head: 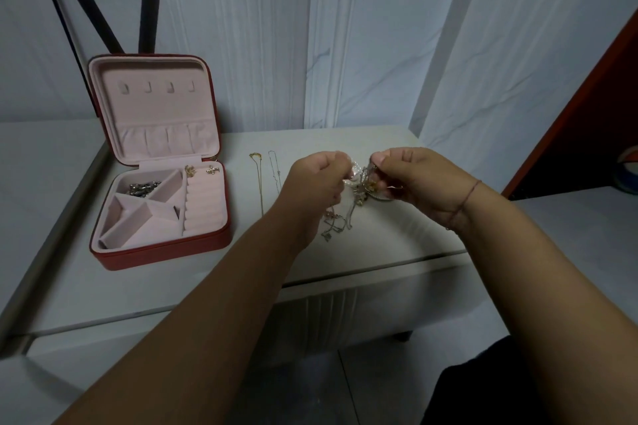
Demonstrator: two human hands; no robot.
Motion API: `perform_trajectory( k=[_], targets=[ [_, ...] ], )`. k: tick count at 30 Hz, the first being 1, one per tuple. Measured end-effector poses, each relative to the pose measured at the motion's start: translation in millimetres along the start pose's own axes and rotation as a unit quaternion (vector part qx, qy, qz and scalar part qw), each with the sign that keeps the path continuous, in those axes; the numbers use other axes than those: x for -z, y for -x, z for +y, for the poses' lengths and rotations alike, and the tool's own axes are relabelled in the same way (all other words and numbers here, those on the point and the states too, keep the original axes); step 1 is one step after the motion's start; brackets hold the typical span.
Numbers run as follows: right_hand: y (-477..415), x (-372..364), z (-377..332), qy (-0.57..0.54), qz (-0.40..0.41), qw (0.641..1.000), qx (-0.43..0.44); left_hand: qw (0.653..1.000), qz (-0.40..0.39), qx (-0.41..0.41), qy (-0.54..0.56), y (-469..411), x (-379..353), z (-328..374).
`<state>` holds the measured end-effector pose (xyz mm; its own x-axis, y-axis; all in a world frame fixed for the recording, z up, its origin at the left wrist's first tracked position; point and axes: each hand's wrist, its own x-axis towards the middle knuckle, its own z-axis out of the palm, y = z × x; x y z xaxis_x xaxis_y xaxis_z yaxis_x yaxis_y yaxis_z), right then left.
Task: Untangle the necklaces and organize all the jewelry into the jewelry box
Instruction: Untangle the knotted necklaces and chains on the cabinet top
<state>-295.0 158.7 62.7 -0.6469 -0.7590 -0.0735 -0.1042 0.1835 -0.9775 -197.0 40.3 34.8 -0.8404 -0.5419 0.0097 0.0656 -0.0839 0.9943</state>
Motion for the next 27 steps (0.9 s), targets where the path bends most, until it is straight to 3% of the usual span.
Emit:
perform_trajectory(
  k=[10, 27],
  targets=[
    [-1.2, 3.3, -2.0, -0.1, 0.004, 0.994, -0.036, 0.997, -0.033, -0.059, -0.045, 7.6, -1.5, 3.8],
    [-0.4, 0.9, -5.0, -0.184, -0.01, 0.982, -0.042, 0.996, 0.047, -0.073, -0.023, 0.4, 1.2, -3.0]
  ],
)
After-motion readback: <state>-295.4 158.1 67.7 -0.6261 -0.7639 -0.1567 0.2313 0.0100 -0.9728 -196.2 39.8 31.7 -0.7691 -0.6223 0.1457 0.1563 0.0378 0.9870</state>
